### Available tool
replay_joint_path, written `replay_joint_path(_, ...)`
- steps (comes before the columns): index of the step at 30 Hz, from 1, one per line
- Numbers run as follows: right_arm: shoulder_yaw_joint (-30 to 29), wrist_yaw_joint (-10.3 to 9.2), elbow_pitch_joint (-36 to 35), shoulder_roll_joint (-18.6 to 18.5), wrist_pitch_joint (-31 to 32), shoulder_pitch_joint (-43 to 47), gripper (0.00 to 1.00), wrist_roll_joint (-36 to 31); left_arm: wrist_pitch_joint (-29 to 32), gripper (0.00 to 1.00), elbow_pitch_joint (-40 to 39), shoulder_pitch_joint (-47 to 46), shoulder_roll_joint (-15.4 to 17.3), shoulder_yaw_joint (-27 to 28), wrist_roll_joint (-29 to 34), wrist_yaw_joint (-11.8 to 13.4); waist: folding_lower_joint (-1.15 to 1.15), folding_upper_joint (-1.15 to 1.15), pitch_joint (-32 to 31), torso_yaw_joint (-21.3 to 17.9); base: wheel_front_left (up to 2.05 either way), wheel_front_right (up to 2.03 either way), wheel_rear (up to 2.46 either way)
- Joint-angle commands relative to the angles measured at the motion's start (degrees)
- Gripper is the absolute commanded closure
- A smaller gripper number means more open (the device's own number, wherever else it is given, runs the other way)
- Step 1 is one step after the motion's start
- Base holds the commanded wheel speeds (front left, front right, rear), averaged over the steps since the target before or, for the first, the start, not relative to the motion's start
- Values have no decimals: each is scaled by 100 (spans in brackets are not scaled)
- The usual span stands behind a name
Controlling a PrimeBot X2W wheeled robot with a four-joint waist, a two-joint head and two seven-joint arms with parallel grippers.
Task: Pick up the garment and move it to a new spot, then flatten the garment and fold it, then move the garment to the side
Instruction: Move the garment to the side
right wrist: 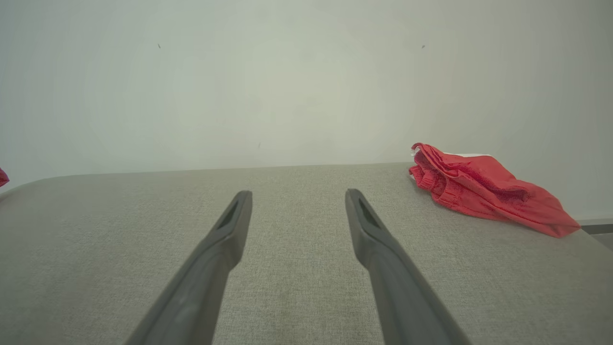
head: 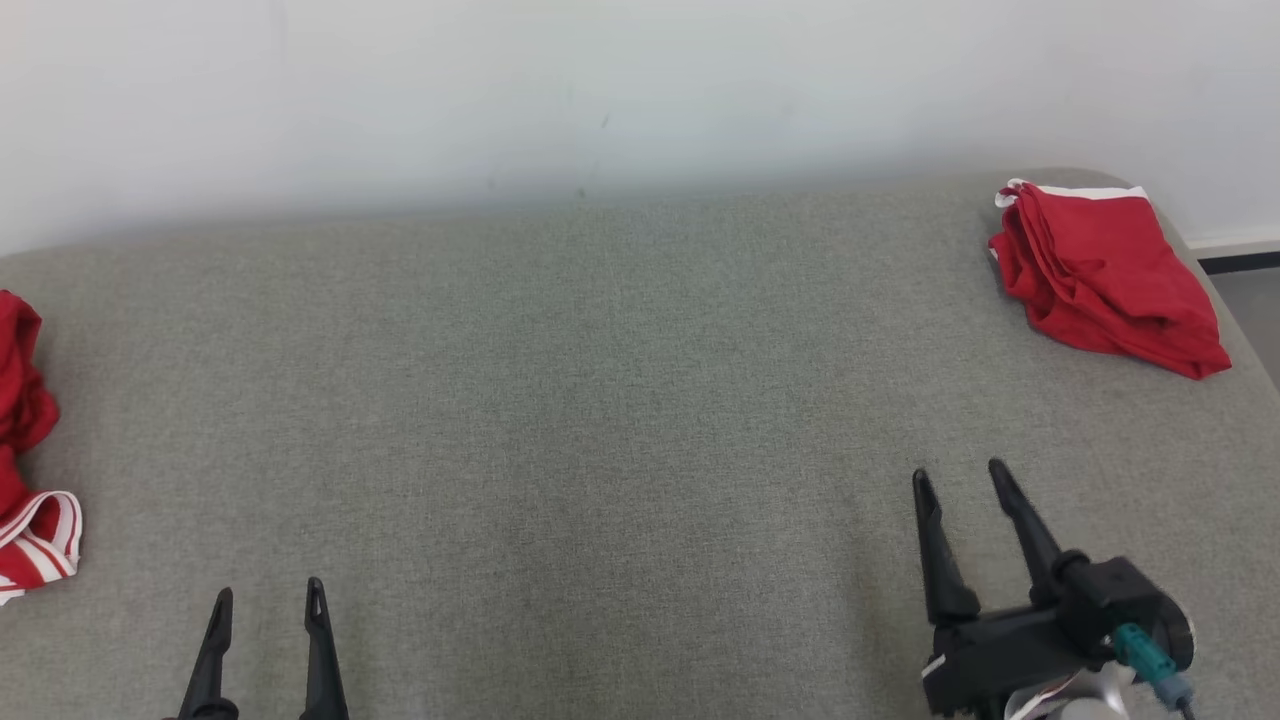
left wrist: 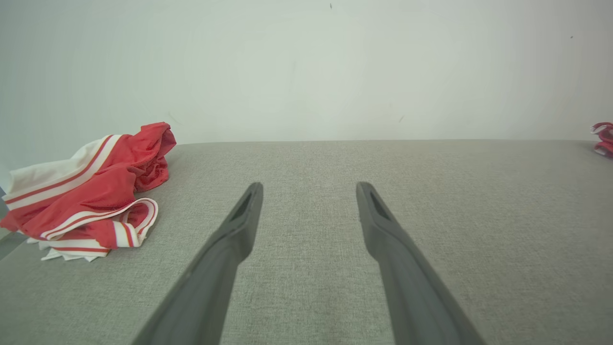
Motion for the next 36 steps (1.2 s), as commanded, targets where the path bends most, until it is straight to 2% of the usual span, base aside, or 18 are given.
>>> replay_joint_path(1, 44, 5, 45, 76, 0, 142, 0, -22, -19, 0, 35, 45, -7, -2, -39, 35, 0, 0, -39, 22, 0, 0, 0)
replay_joint_path(12, -49, 5, 80, 313, 0, 594, 0, -257, -19, 0, 310, 187, -7, -116, -95, 101, 0, 0, -271, 121, 0, 0, 0)
replay_joint_path(26, -228, 5, 43, 336, 0, 888, 0, -155, -19, 0, 415, 214, -7, -151, -32, 61, 0, 0, -444, 183, 0, 0, 0)
replay_joint_path(36, -142, 5, 101, 337, 0, 962, 0, -94, -19, 0, 504, 260, -7, -228, -51, 67, 0, 0, -536, 201, 0, 0, 0)
